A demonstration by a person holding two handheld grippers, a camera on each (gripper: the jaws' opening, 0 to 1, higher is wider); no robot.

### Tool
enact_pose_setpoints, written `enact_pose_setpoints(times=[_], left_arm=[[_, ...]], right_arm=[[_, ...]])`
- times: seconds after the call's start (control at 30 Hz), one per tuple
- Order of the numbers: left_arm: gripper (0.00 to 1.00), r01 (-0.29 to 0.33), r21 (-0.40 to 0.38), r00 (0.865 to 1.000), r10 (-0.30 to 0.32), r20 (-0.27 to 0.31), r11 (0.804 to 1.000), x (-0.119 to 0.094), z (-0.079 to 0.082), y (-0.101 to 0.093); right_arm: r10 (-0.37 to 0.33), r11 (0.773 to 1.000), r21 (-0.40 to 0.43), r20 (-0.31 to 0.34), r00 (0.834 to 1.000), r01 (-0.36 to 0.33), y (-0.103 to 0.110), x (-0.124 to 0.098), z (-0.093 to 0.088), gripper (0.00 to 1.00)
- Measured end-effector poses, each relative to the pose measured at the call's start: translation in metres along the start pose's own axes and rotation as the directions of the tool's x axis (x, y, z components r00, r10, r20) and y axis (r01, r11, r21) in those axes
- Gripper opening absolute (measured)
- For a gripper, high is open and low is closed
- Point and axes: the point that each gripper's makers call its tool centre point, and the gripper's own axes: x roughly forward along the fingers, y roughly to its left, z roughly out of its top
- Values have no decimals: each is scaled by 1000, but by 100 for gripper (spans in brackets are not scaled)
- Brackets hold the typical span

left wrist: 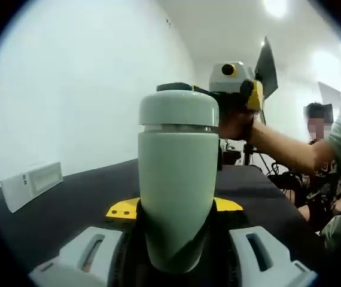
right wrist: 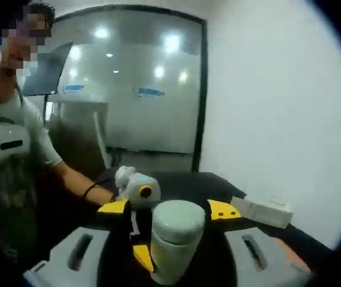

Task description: Assemble the cup parts correctly, then place the assembled cup into the box.

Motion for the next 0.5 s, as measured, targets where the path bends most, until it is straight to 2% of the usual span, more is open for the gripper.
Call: enact_pose_setpoints(times=[0.07,0.13,0.2,0.27,0.4,0.5], left_arm=[[39,0,-2,1000,0,1,1000,0,0,1],[39,0,-2,1000,0,-1,1000,1,0,0],[39,1,-1,1000,-1,-4,1000,1,0,2],[39,-2,-2,1000,2,-7,1000,0,0,4],[39,-2,-8,1000,1,-7,1000,-1,-1,6],[39,-2,-7,1000,2,-9,1000,0,-1,7]], right_arm=[[-46,999,-14,-28,999,46,-13,7,-4,48],[-26,1000,-16,-89,996,24,-12,13,-15,47],[23,1000,11,-91,996,-22,-5,20,-18,46],[24,1000,10,-83,996,-23,-2,23,-19,41],[-24,999,36,-64,998,27,-3,25,-23,40],[-107,994,18,-68,992,108,-6,24,-24,40]])
